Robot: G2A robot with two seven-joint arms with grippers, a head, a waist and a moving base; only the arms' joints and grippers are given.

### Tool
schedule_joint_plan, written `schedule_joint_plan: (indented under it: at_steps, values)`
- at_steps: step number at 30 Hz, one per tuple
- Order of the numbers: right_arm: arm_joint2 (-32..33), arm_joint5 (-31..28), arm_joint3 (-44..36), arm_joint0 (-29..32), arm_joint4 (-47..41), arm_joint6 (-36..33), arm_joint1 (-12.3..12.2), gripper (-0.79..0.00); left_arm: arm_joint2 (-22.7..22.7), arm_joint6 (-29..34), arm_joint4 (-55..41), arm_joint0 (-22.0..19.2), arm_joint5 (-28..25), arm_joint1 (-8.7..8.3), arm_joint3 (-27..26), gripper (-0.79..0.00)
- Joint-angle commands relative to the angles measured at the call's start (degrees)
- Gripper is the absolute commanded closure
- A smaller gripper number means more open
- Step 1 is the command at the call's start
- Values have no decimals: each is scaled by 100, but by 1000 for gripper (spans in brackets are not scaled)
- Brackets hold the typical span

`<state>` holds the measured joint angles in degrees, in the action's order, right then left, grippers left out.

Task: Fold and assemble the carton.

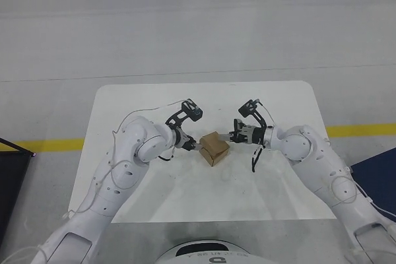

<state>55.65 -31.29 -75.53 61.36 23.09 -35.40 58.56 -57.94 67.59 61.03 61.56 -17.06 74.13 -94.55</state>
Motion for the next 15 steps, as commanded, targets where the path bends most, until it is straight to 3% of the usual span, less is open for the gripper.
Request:
schedule_joint_plan:
  at_steps: [1, 8, 15]
  values:
    - [-17, 4, 23, -23, -7, -31, 9, -696, 40, -2, -34, -59, 32, 9, 62, -785]
    - [-60, 49, 108, -109, -30, -99, 48, -625, 152, -10, -130, -225, 88, 27, 191, -785]
    - [-49, 28, 190, -153, -85, -111, 70, -610, -243, 5, -95, 140, -285, -124, -116, -785]
